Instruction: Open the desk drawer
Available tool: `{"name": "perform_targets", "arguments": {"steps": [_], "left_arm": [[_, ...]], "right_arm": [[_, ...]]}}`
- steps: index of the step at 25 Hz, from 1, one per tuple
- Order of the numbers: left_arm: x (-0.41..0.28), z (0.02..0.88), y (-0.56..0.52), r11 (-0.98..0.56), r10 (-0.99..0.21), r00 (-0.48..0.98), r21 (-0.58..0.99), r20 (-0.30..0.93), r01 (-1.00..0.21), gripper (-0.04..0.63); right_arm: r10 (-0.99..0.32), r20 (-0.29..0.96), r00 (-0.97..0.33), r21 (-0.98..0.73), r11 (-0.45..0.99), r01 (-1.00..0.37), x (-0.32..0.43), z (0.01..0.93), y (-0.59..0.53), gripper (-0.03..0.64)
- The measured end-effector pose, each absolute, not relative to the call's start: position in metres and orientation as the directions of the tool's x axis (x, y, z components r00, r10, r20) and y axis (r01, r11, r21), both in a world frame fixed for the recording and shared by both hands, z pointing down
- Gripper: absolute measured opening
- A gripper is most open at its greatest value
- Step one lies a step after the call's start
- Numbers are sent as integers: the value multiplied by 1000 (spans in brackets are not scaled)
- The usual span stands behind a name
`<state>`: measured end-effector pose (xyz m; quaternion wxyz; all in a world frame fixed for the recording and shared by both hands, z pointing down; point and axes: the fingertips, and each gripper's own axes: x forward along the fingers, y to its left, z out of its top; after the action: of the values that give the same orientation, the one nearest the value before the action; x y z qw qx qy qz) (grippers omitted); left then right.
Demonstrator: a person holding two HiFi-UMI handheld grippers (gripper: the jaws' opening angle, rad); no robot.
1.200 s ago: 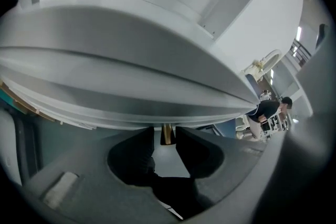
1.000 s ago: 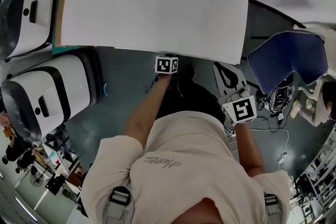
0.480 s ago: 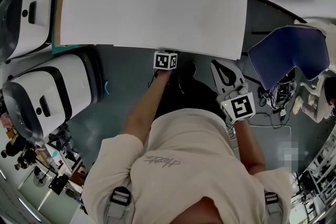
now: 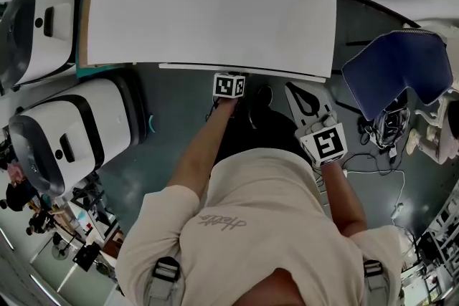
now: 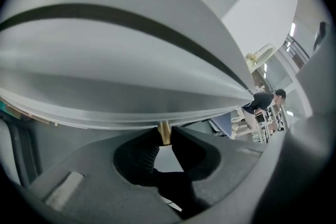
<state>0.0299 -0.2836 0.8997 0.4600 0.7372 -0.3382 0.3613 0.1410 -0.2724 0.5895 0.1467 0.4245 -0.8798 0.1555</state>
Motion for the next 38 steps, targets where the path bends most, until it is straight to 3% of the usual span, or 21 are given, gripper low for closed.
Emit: {"name": "perform_targets", "arguments": {"steps": [20,38], "left_arm": [[11,900,-204,-414,-103,445,368,889,-832,86],[-4,897,-141,-450,-77,473,392,878,-802,86]], "right_arm": [[-717,377,-586,-197,556,-807,118,593,-227,2],[-763,432,-481,-105,486,-867,69,561,-154,2]]}}
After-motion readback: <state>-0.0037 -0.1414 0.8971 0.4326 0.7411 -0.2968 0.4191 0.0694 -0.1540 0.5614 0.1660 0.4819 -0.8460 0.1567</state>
